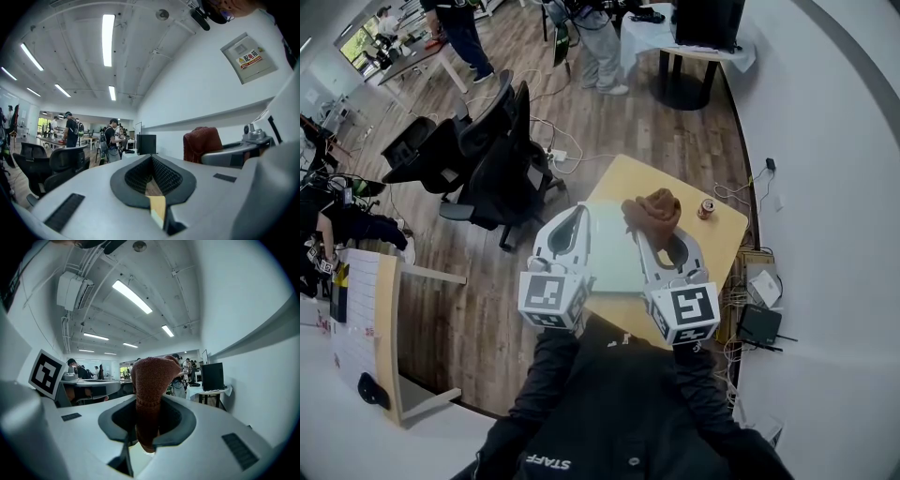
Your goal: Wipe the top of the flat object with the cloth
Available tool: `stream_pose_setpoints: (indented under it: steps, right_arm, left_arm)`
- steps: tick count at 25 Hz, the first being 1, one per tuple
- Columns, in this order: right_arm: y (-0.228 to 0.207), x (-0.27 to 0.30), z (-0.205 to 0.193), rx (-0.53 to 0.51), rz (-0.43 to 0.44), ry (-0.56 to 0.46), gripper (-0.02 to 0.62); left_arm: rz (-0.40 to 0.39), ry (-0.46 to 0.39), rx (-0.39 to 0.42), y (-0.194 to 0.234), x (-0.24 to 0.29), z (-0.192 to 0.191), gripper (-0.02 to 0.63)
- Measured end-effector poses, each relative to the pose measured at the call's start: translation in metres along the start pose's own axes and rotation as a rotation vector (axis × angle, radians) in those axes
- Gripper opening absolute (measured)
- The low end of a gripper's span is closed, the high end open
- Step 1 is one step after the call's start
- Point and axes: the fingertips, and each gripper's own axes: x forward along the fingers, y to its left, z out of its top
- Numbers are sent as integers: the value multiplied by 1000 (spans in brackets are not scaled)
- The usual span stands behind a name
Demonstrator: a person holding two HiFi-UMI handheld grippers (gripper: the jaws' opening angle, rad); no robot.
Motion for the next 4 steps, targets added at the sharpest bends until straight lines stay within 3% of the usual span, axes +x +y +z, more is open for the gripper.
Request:
stream_pose_setpoints:
  steps: [4]
  right_arm:
    - [0,-1,-1,-4,1,1,106]
  left_arm:
    - [-3,0,-1,-2,1,-1,34]
